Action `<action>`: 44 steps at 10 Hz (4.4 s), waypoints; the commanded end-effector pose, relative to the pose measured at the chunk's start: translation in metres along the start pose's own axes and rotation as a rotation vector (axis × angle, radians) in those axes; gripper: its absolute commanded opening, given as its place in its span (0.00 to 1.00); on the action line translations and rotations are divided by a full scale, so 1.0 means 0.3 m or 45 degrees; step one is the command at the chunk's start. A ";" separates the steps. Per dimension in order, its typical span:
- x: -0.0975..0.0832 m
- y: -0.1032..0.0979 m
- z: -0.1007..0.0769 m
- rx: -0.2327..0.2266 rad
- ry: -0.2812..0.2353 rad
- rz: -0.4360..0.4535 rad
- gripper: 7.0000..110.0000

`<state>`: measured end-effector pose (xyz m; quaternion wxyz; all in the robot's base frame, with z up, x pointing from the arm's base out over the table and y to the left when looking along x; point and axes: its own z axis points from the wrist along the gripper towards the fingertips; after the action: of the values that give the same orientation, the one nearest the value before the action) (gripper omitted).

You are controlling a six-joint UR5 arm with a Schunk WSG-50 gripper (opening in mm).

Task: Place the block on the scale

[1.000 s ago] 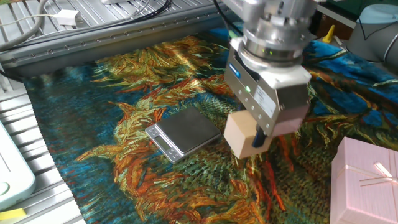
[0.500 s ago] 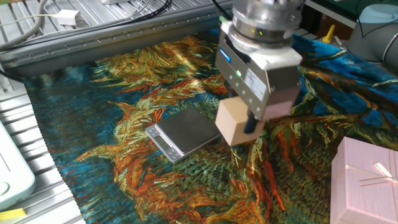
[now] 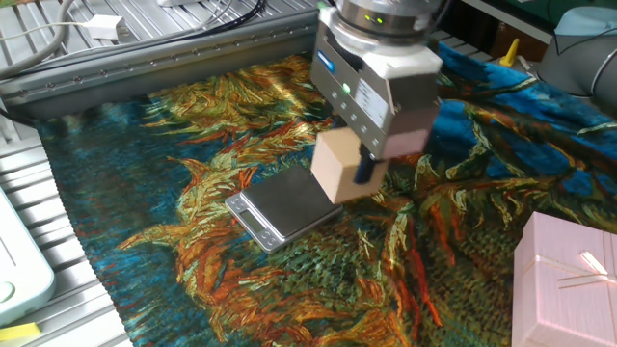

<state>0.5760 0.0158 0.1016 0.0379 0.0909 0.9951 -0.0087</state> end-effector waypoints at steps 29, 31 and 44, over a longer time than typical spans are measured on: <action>-0.109 -0.033 0.030 -0.073 -0.081 0.384 0.00; -0.105 -0.040 0.031 -0.061 -0.077 0.352 0.00; -0.235 -0.178 0.036 0.030 -0.067 0.100 0.00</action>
<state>0.6303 -0.0462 0.0956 0.0683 0.1470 0.9864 -0.0275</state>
